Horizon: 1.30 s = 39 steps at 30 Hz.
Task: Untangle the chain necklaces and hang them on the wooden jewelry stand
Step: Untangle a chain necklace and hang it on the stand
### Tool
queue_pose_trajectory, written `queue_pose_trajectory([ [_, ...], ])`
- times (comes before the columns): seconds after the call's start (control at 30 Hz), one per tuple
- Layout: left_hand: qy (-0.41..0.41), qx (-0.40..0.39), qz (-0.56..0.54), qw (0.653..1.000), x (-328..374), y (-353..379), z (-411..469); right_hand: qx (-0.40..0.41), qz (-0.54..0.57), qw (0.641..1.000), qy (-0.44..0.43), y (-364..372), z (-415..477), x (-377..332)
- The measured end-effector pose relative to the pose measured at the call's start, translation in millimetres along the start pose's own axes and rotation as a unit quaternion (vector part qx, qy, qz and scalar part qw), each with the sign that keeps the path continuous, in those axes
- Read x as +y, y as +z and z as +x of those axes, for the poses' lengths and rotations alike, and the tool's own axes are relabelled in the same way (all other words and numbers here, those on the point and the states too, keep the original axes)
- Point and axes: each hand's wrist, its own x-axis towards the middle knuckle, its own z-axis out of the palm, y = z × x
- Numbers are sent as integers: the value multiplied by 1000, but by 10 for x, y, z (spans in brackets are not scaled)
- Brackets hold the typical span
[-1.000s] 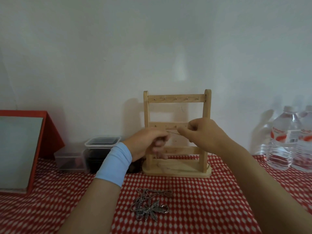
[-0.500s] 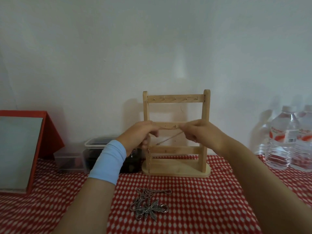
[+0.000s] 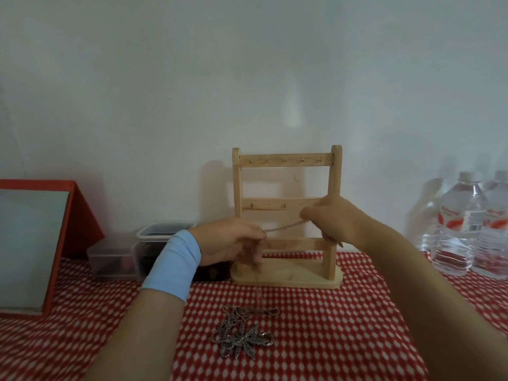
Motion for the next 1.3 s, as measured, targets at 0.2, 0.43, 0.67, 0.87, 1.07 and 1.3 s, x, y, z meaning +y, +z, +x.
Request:
queue_pose_trajectory([
  [0.2, -107, 18, 114, 988, 26, -65, -56, -211, -225, 938, 156, 74, 2, 135],
  [0.43, -35, 22, 123, 991, 73, 37, -1, -254, -159, 954, -30, 299, -14, 51],
  [0.67, -6, 68, 63, 996, 130, 23, -30, -298, 211, 930, -48, 426, -14, 61],
  [0.87, -18, 76, 150, 986, 138, -73, -112, -202, 116, 972, -43, 272, -33, 38],
  [1.07, 28, 149, 197, 969, 172, -26, -86, -171, 170, 969, -56, 276, -49, -6],
  [1.3, 55, 175, 181, 966, 173, 8, -49, -57, 180, 979, -77, 329, 13, 32],
])
